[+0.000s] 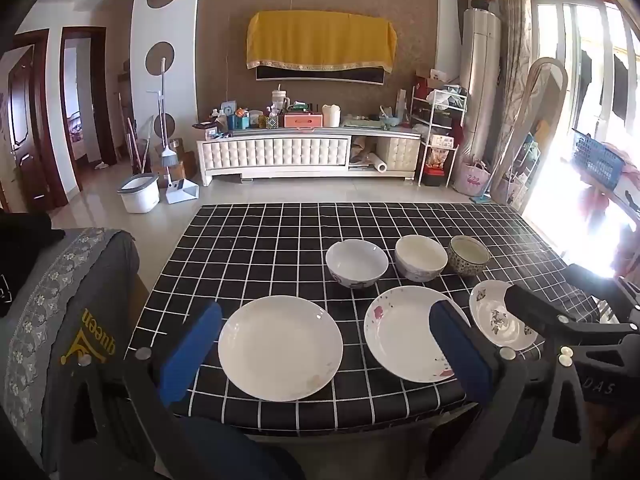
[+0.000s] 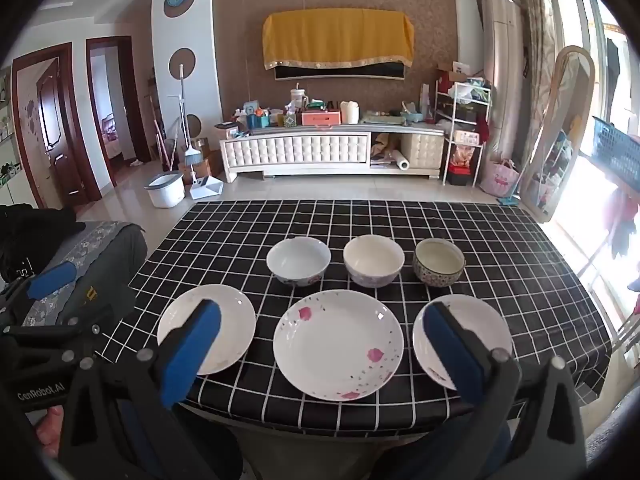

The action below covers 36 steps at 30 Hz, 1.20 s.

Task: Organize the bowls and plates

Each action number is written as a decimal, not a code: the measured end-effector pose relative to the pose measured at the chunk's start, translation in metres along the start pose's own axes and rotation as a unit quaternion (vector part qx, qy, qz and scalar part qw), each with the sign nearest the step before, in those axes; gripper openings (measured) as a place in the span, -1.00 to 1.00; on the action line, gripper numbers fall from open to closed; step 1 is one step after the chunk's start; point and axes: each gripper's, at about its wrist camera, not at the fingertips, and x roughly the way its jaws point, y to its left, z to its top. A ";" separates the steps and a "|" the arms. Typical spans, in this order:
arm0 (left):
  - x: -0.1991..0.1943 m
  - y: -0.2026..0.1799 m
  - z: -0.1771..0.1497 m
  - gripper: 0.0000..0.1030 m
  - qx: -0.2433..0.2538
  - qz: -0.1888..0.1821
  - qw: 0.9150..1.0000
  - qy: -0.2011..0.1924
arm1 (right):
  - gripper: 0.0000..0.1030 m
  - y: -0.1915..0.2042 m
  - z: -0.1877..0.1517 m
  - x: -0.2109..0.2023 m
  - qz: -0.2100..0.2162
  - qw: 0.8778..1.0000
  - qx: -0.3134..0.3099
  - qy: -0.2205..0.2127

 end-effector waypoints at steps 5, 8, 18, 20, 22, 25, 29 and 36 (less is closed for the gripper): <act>0.000 0.000 0.000 1.00 -0.001 -0.002 1.000 0.000 | 1.00 -0.001 0.000 0.000 0.002 1.000 0.003 0.001; -0.001 -0.001 0.001 1.00 -0.001 -0.002 1.000 0.001 | 1.00 -0.002 0.000 -0.001 0.002 1.000 0.002 0.002; -0.001 -0.003 -0.001 1.00 -0.002 0.005 1.000 0.001 | 1.00 -0.002 -0.001 0.000 0.011 1.000 0.007 0.006; -0.001 -0.003 -0.001 1.00 -0.002 0.006 1.000 0.001 | 1.00 -0.002 -0.001 0.000 0.011 1.000 0.006 0.007; 0.000 -0.003 -0.001 1.00 -0.003 0.007 1.000 0.001 | 1.00 -0.001 -0.001 0.001 0.010 1.000 0.007 0.007; 0.000 -0.002 -0.002 1.00 -0.003 0.005 1.000 0.001 | 1.00 -0.002 -0.001 0.000 0.011 1.000 0.007 0.006; 0.000 -0.002 -0.002 1.00 -0.002 0.006 1.000 0.000 | 1.00 -0.002 -0.002 -0.001 0.012 1.000 0.007 0.006; -0.001 -0.002 -0.004 1.00 -0.002 0.008 1.000 0.001 | 1.00 -0.002 -0.004 0.001 0.014 1.000 0.008 0.009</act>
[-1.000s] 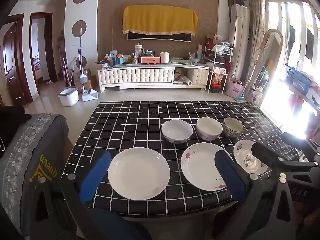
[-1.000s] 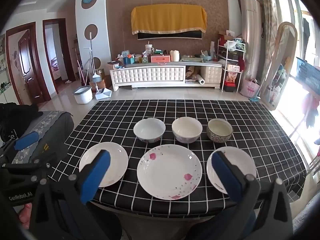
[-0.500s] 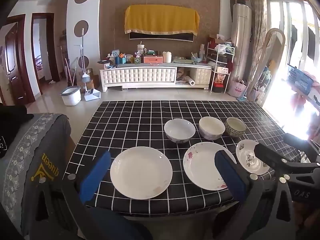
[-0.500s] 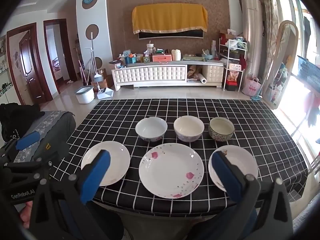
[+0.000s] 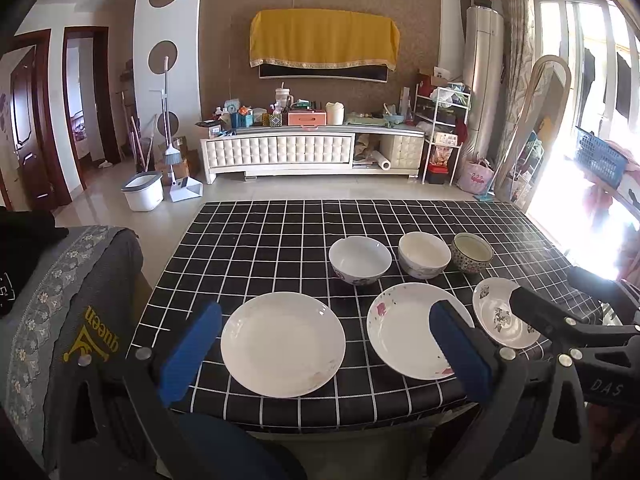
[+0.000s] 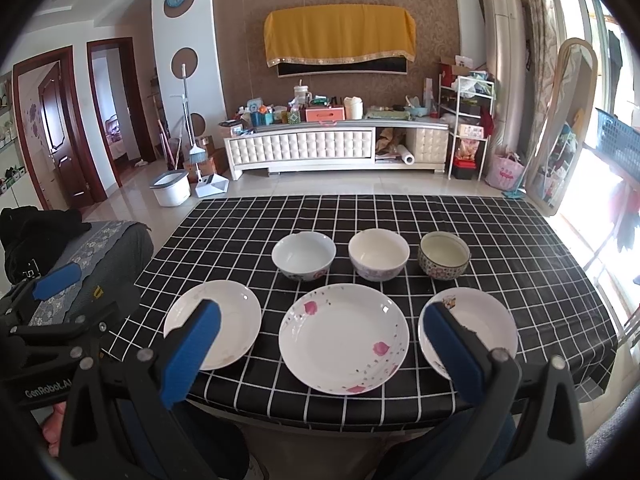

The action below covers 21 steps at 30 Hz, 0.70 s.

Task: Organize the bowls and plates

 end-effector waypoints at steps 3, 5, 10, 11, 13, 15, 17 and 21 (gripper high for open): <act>0.000 0.000 0.000 1.00 0.001 -0.001 1.000 0.000 | 1.00 0.000 -0.001 0.000 0.000 1.000 0.001 -0.001; 0.000 0.001 0.000 1.00 0.001 -0.001 1.000 0.001 | 1.00 -0.001 -0.001 0.000 0.000 1.000 0.000 -0.001; 0.000 0.000 0.001 1.00 0.000 -0.002 1.000 0.003 | 1.00 -0.001 -0.001 -0.001 -0.001 1.000 0.000 0.001; 0.000 0.000 0.001 1.00 0.000 -0.001 1.000 0.003 | 1.00 -0.001 -0.001 -0.001 -0.001 1.000 0.000 0.001; 0.000 0.000 0.001 1.00 0.000 -0.001 1.000 0.003 | 1.00 -0.001 -0.001 -0.001 -0.001 1.000 0.001 0.001; 0.000 0.000 0.002 1.00 0.002 0.000 1.000 0.003 | 1.00 -0.002 -0.002 0.000 0.000 1.000 0.002 0.002; 0.000 0.000 0.002 1.00 0.001 0.000 1.000 0.003 | 1.00 -0.003 -0.002 0.000 0.002 1.000 0.003 0.004; -0.001 0.001 0.001 1.00 0.002 0.001 1.000 0.004 | 1.00 -0.003 -0.003 0.001 0.001 1.000 0.003 0.006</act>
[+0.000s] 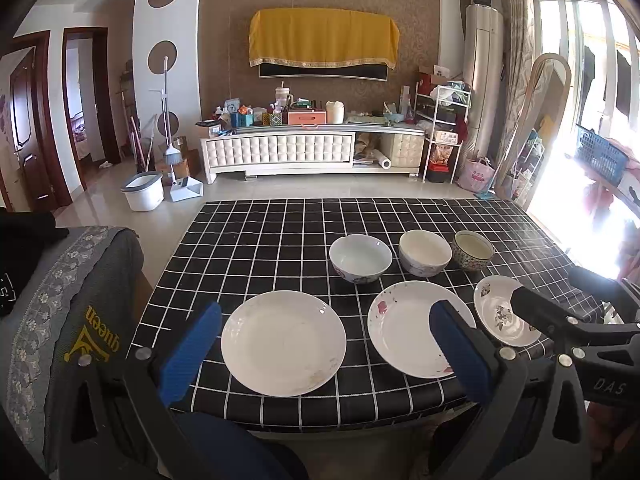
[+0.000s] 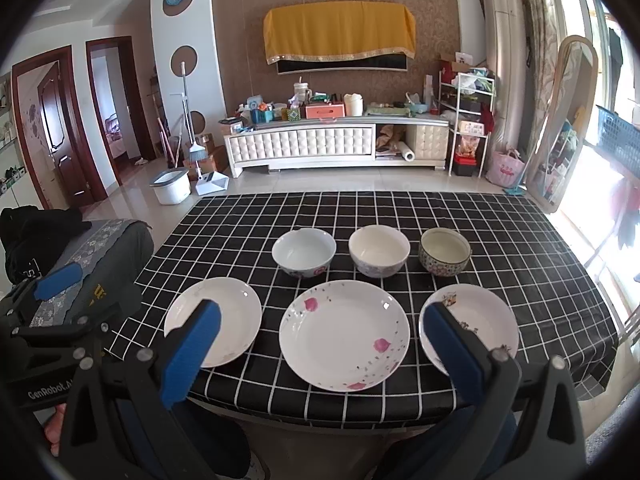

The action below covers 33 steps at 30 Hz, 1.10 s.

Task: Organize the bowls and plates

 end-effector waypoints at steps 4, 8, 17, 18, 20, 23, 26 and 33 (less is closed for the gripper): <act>-0.001 -0.001 0.000 1.00 0.003 0.002 1.000 -0.001 | 1.00 0.000 0.000 0.000 -0.002 1.000 0.000 0.002; 0.000 -0.001 -0.001 1.00 0.003 -0.003 1.000 0.000 | 1.00 0.000 -0.001 0.001 -0.004 1.000 -0.001 0.005; -0.004 0.002 -0.001 1.00 0.004 0.009 1.000 0.001 | 1.00 0.003 -0.002 0.007 -0.003 1.000 -0.005 0.015; -0.004 0.003 -0.001 1.00 0.005 0.013 1.000 0.000 | 1.00 0.005 -0.001 0.008 -0.002 1.000 -0.005 0.017; -0.005 0.004 -0.001 1.00 0.008 0.023 1.000 -0.004 | 1.00 0.007 -0.001 0.009 0.002 1.000 -0.006 0.020; -0.005 0.008 -0.002 1.00 0.007 0.031 0.999 -0.003 | 1.00 0.013 -0.001 0.011 0.002 1.000 -0.014 0.024; -0.005 0.013 -0.004 1.00 0.002 0.034 0.999 -0.001 | 1.00 0.017 0.001 0.015 0.006 0.999 -0.014 0.029; -0.007 0.026 -0.007 1.00 -0.004 0.040 0.999 -0.001 | 1.00 0.033 0.002 0.025 0.014 0.999 -0.026 0.039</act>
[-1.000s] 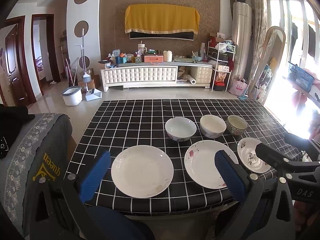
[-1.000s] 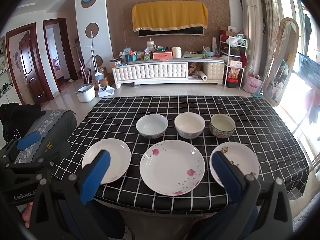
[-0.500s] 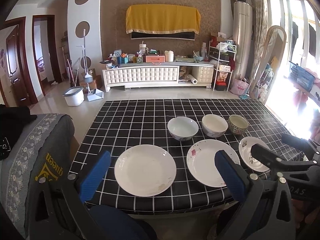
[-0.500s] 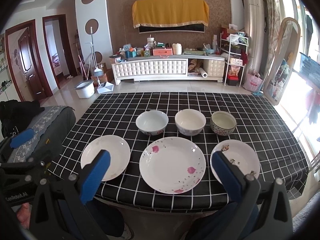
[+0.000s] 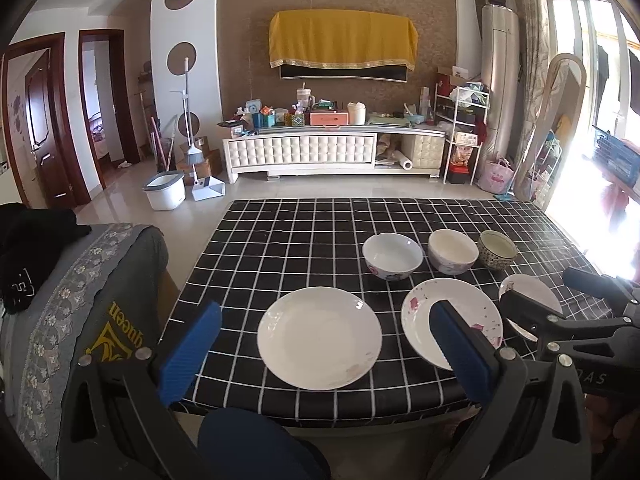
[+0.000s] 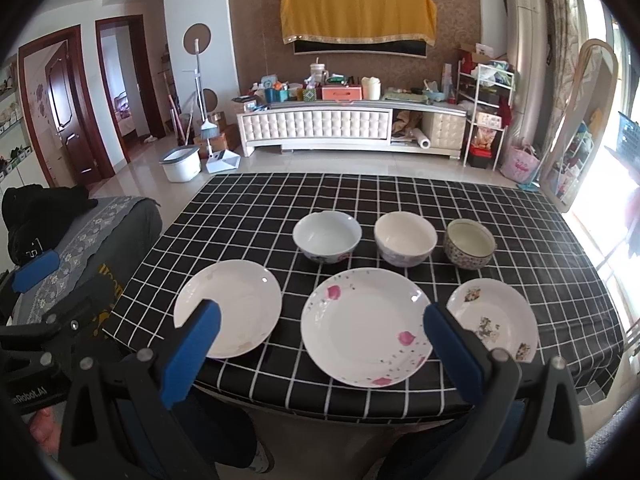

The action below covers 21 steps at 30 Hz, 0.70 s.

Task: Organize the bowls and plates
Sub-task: 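Move the left tool forward to the rim of the pink-spotted plate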

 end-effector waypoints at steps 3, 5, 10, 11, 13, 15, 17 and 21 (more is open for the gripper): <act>0.002 0.009 -0.001 1.00 -0.008 -0.002 1.000 0.003 | 1.00 0.009 0.002 0.005 -0.004 1.000 -0.012 0.003; 0.005 0.016 -0.003 1.00 -0.013 -0.003 1.000 0.008 | 1.00 0.014 0.004 0.009 -0.002 1.000 -0.017 0.005; 0.019 0.035 -0.006 1.00 -0.028 -0.002 0.999 0.022 | 1.00 0.029 0.010 0.025 0.003 0.999 -0.032 0.014; 0.023 0.040 -0.006 1.00 -0.031 -0.003 0.999 0.025 | 1.00 0.032 0.012 0.028 0.004 0.999 -0.039 0.015; 0.030 0.047 -0.008 1.00 -0.034 -0.001 0.999 0.032 | 1.00 0.040 0.014 0.038 0.006 0.999 -0.050 0.019; 0.040 0.057 -0.010 1.00 -0.039 0.001 0.998 0.042 | 1.00 0.044 0.017 0.047 0.014 0.998 -0.053 0.028; 0.050 0.066 -0.011 1.00 -0.048 -0.001 0.997 0.053 | 1.00 0.051 0.018 0.059 0.021 0.997 -0.059 0.038; 0.075 0.086 -0.016 1.00 -0.076 -0.027 0.993 0.088 | 0.98 0.063 0.018 0.082 0.014 0.995 -0.078 0.057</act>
